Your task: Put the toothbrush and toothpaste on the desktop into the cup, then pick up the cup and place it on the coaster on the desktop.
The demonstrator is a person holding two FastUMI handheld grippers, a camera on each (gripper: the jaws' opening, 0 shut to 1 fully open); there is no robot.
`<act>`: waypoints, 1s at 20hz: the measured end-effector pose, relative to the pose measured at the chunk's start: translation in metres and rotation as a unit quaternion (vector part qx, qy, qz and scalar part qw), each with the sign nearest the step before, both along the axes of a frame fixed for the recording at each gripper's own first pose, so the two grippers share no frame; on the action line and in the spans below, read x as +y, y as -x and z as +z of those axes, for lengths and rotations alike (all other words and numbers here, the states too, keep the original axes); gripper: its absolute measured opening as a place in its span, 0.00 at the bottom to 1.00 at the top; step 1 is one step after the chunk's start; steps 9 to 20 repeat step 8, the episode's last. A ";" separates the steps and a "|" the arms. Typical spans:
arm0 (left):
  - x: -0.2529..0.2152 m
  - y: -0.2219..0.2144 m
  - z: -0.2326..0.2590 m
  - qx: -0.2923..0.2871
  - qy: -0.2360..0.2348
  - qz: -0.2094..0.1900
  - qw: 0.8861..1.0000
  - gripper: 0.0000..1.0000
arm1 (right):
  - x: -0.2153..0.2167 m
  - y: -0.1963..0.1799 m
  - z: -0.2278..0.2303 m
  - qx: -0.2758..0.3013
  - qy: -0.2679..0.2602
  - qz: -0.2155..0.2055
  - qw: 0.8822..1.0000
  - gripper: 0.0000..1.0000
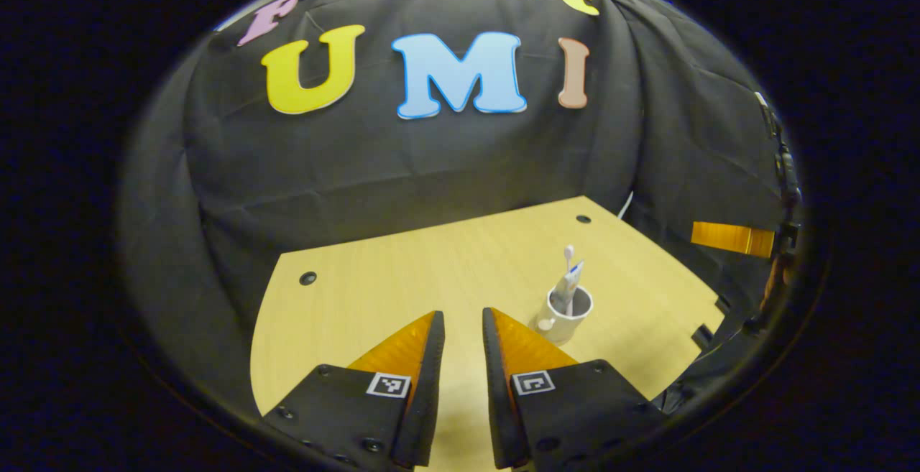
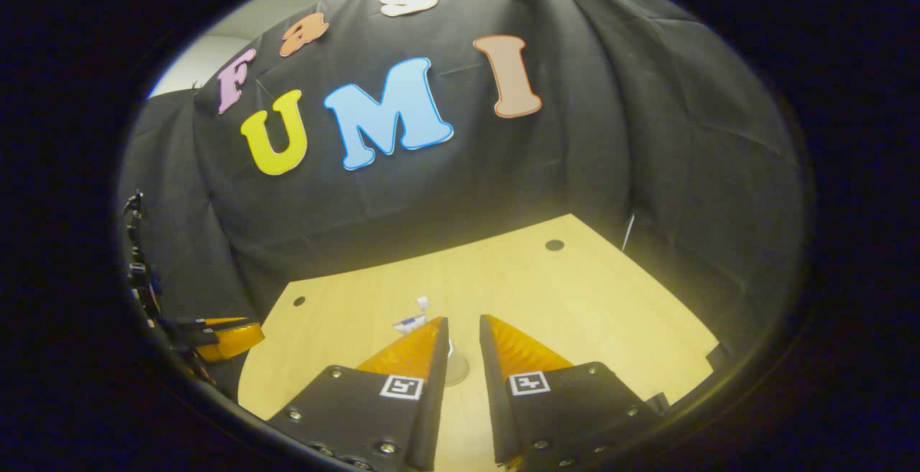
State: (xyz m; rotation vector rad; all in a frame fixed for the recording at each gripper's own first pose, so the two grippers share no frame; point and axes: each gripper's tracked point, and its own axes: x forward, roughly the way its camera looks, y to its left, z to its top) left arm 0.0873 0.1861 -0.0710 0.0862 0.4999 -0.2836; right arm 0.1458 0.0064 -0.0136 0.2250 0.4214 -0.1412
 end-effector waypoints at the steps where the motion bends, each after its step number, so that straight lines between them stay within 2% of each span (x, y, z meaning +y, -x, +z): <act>1: -0.011 -0.003 0.002 -0.014 0.013 0.006 1.000 0.39 | 0.000 -0.007 0.012 -0.009 0.009 0.002 1.000 0.29; 3: -0.017 -0.002 0.019 -0.043 0.025 0.017 0.999 0.39 | 0.001 -0.017 0.031 -0.032 0.021 0.006 0.999 0.29; 8: -0.005 0.010 0.059 -0.102 0.004 0.041 0.994 0.39 | 0.014 -0.027 0.045 -0.064 0.026 0.024 0.997 0.29; 20: -0.005 0.010 0.059 -0.102 0.004 0.041 0.994 0.39 | 0.014 -0.027 0.045 -0.064 0.026 0.024 0.997 0.29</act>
